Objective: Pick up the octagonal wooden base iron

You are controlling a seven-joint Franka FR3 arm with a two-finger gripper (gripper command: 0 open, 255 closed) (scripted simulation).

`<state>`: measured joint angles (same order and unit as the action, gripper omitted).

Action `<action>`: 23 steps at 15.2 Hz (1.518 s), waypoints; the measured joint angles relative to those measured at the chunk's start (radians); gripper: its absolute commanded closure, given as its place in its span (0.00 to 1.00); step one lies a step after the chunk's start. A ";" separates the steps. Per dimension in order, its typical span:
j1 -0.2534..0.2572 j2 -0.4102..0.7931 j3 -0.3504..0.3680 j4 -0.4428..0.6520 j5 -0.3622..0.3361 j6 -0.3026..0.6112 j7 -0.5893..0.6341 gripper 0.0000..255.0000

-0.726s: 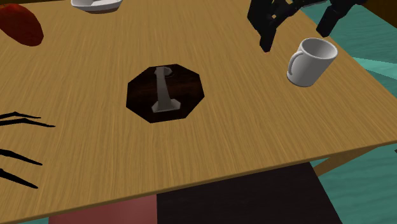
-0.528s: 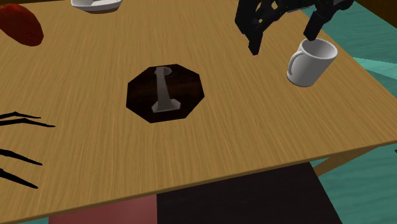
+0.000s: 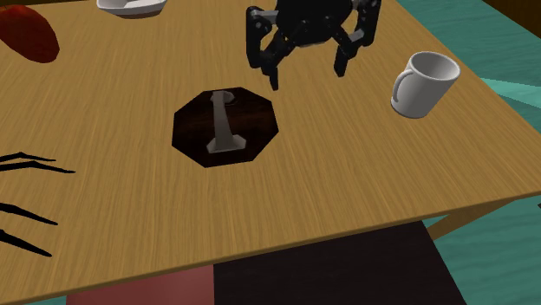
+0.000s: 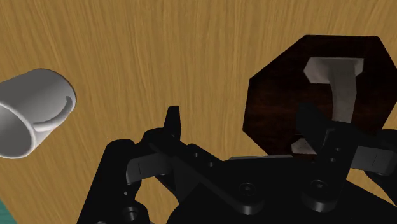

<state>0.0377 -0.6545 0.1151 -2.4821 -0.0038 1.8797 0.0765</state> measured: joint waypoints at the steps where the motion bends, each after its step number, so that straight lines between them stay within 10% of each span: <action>1: 0.008 0.017 0.016 -0.005 0.012 0.021 0.021 0.00; 20: 0.056 0.396 0.196 0.061 0.068 0.340 0.260 0.00; 21: 0.056 0.399 0.196 0.058 0.067 0.345 0.261 1.00; 23: 0.056 0.401 0.197 0.056 0.067 0.350 0.261 1.00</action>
<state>0.0933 -0.2531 0.3119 -2.4261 0.0628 2.2292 0.3375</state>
